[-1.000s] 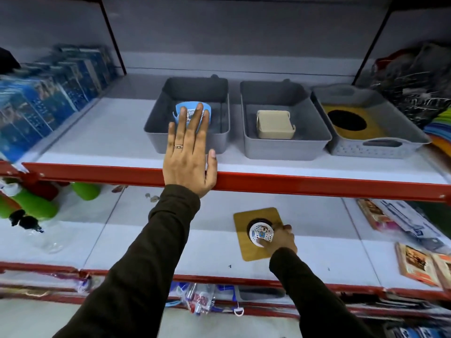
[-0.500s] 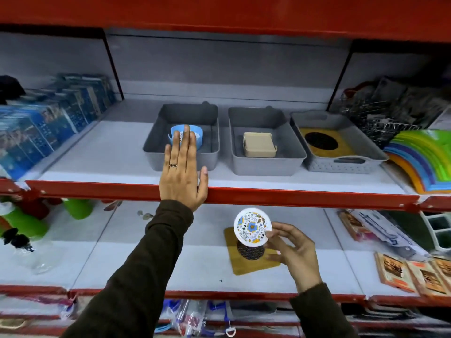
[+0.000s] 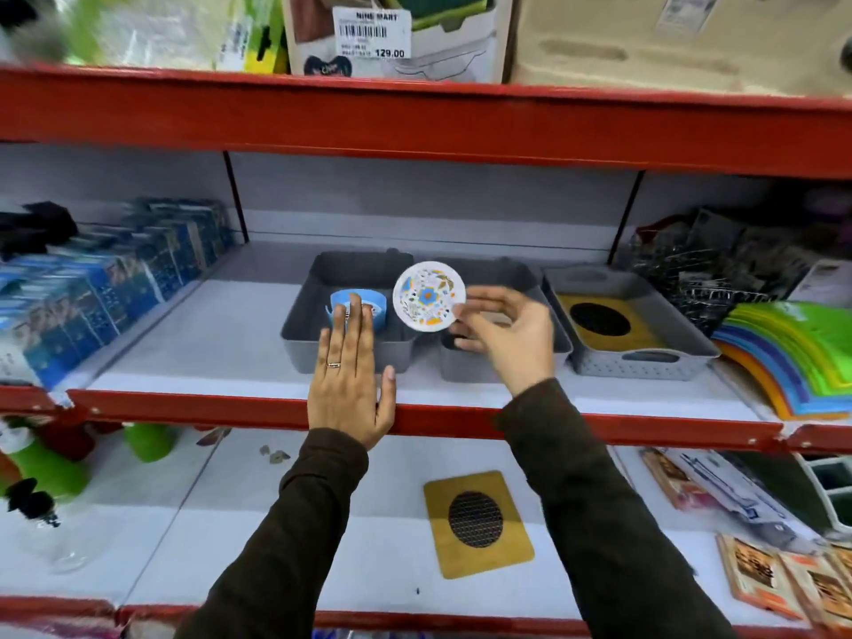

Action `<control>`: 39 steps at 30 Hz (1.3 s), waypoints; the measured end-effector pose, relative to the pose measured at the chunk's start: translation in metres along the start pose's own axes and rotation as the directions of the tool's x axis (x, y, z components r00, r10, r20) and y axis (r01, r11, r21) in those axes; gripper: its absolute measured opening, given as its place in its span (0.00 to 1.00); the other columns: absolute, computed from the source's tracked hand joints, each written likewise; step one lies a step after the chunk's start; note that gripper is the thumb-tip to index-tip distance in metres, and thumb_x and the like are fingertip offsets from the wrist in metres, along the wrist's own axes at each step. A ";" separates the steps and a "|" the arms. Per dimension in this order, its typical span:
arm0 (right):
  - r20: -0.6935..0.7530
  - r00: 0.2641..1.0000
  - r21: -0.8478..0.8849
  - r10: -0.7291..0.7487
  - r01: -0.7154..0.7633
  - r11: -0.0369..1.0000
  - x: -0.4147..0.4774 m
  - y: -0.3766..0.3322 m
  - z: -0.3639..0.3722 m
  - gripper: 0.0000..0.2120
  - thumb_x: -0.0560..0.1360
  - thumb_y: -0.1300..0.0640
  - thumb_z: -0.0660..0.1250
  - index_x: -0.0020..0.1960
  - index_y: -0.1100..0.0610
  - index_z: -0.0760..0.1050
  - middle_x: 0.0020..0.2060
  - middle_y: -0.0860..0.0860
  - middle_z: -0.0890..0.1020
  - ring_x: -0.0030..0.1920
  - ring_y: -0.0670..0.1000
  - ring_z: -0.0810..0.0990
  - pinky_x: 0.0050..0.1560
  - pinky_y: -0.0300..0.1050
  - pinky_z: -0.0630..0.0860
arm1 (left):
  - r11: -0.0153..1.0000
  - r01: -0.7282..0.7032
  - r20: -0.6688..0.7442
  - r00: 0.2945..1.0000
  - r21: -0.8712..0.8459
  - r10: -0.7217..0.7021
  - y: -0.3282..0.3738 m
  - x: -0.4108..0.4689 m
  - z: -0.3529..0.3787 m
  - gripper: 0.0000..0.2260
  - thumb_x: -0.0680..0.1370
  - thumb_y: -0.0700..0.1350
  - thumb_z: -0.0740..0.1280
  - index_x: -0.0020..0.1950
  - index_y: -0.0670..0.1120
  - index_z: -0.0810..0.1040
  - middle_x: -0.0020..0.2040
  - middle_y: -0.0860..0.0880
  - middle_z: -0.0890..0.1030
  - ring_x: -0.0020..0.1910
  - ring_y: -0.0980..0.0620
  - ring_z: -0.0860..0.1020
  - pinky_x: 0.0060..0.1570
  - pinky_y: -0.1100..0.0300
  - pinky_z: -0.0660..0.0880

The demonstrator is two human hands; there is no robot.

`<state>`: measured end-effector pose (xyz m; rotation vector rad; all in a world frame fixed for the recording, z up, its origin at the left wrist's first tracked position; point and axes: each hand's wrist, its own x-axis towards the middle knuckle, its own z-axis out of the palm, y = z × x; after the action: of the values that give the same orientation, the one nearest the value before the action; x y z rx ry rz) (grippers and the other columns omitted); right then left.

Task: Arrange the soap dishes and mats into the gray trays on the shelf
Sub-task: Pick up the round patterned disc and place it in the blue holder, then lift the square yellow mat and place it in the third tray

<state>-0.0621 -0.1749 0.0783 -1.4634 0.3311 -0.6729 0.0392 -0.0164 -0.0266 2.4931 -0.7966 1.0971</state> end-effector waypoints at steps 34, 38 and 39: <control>-0.130 0.887 -0.524 0.444 -0.441 0.728 -0.096 0.251 -0.140 0.10 0.76 0.64 0.67 0.56 0.56 0.79 0.56 0.55 0.83 0.53 0.57 0.81 0.52 0.40 0.78 | 0.809 0.527 0.785 0.604 -0.260 -0.141 0.084 -0.203 0.082 0.28 0.82 0.49 0.55 0.81 0.46 0.51 0.78 0.46 0.62 0.76 0.47 0.62 0.75 0.58 0.59; -0.173 0.808 -0.635 0.563 -0.529 0.563 -0.072 0.295 -0.150 0.16 0.77 0.64 0.63 0.64 0.60 0.76 0.62 0.58 0.80 0.60 0.59 0.79 0.65 0.49 0.75 | 0.641 0.763 0.907 0.209 0.083 -0.366 0.107 -0.203 0.119 0.28 0.83 0.47 0.55 0.80 0.40 0.52 0.78 0.41 0.60 0.76 0.41 0.62 0.75 0.55 0.58; -0.179 0.799 -0.635 0.574 -0.539 0.553 -0.069 0.300 -0.150 0.17 0.77 0.64 0.62 0.65 0.60 0.76 0.62 0.58 0.81 0.60 0.59 0.79 0.64 0.49 0.75 | 0.591 0.800 0.900 0.178 0.103 -0.398 0.110 -0.203 0.125 0.27 0.83 0.46 0.56 0.80 0.40 0.54 0.78 0.41 0.60 0.75 0.41 0.63 0.75 0.55 0.59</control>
<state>-0.1396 -0.2628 -0.2433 -1.8994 1.0415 0.0460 -0.0669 -0.0893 -0.2552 2.4231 -0.0169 -0.7052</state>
